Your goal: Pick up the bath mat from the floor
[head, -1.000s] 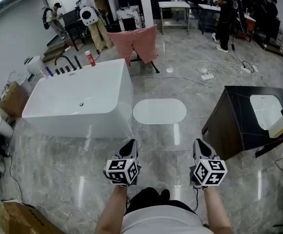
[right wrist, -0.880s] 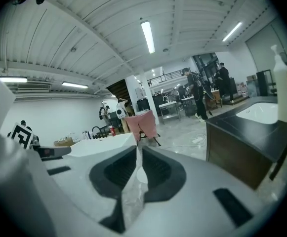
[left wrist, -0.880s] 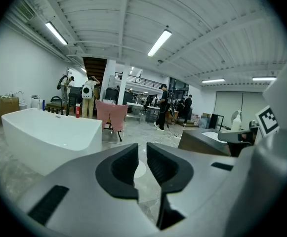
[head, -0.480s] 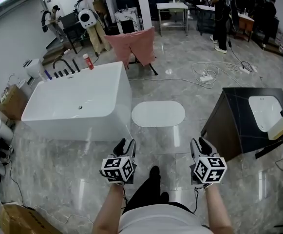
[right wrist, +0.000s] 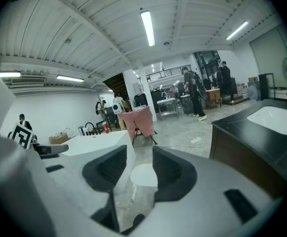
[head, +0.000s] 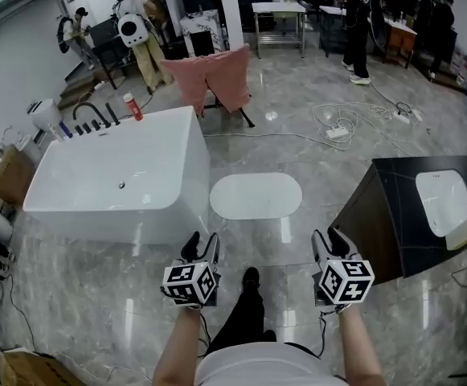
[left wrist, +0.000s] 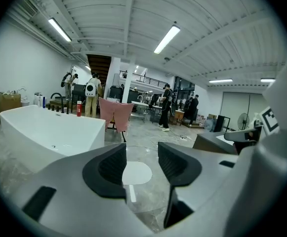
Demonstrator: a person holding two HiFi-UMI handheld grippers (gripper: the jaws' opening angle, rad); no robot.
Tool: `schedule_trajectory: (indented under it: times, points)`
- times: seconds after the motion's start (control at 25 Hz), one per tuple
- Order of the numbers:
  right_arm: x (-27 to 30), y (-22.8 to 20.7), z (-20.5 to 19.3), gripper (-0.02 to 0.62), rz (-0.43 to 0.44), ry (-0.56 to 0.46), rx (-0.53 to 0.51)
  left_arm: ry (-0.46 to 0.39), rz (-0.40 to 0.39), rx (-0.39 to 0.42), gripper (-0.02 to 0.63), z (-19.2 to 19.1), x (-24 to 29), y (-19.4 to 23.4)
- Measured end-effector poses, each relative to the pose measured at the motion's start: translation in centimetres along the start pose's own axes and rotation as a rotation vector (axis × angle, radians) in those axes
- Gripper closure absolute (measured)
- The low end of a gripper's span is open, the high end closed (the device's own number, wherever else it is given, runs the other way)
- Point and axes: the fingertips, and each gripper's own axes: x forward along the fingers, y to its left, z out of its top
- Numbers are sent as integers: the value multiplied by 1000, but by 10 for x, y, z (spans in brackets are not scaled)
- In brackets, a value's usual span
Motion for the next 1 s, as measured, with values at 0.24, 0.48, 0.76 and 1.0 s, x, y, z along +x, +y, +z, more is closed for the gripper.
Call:
schedule_trajectory:
  times: [0.24, 0.48, 0.76, 1.0]
  points:
    - [85, -19, 10, 420, -27, 66, 8, 25, 1, 0, 408, 19, 78, 30]
    - [169, -37, 26, 420, -76, 132, 38, 74, -5, -11, 394, 42, 157, 65]
    - [239, -57, 39, 420, -136, 170, 53, 119, -2, -39, 394, 54, 231, 103]
    - [278, -74, 39, 420, -142, 212, 61, 147, 31, -44, 396, 52, 274, 126]
